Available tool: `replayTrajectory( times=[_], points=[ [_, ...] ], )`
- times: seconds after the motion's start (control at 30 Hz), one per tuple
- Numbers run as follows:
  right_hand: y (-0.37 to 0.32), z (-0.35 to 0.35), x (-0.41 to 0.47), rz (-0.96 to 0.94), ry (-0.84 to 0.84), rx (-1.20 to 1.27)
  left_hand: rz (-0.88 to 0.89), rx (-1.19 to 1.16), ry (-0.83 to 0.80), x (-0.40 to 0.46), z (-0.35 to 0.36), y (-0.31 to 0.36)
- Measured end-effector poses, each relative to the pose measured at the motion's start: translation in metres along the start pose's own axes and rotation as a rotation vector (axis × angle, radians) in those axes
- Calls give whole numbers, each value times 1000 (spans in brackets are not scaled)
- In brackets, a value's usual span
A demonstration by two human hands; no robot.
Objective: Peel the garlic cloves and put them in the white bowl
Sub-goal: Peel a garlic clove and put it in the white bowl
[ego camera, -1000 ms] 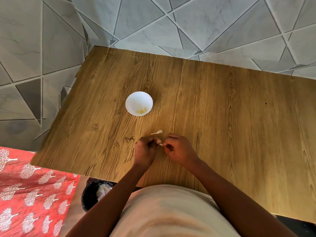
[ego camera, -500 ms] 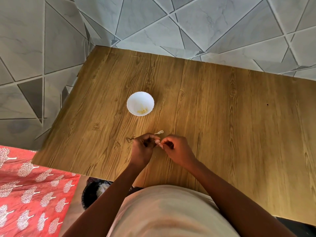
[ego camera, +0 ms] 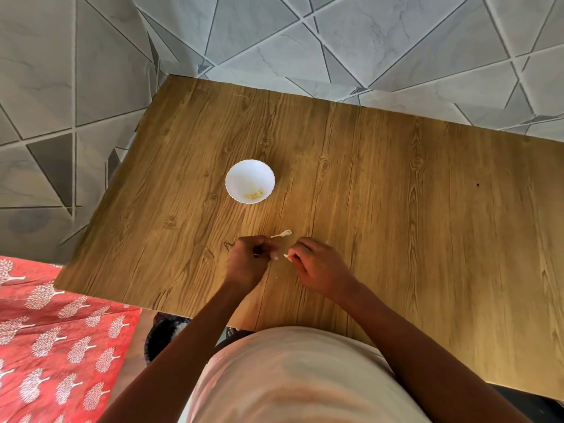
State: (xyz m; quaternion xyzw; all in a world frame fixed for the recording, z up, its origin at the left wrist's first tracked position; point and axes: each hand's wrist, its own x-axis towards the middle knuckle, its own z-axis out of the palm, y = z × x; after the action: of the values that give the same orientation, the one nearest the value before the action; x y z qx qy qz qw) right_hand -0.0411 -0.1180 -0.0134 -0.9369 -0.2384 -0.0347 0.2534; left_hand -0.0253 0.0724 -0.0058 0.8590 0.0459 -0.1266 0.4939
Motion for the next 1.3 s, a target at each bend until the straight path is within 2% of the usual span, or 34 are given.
replayTrajectory(
  times=[0.17, 0.4, 0.63, 0.77, 0.87, 0.97, 1.1, 1.2, 1.3],
  points=[
    [1, 6, -2, 159, -47, 101, 117, 61, -39, -6, 1, -6],
    [0, 7, 0, 158, -18, 157, 146, -17, -37, -9, 6, -6],
    [1, 7, 1, -129, -11, -91, 39, 62, -29, -8, 6, 2],
    [2, 7, 2, -271, -11, -218, -139, 21, -44, -1, 7, 10],
    [2, 8, 0, -108, 1, -70, -221, -122, -75, 4, 2, 15],
    [-4, 3, 0, 226, -12, 286, -144, -161, -111, 3, -1, 13],
    [-12, 6, 0, 648, -8, 755, 4, -87, -65, -5, 7, 5],
    [-15, 0, 6, 815, 52, 964, 125, -2, -2, -10, 14, -2],
    [-13, -5, 10, 860, 70, 976, 243, 114, 57, -11, 16, -12]
  ],
)
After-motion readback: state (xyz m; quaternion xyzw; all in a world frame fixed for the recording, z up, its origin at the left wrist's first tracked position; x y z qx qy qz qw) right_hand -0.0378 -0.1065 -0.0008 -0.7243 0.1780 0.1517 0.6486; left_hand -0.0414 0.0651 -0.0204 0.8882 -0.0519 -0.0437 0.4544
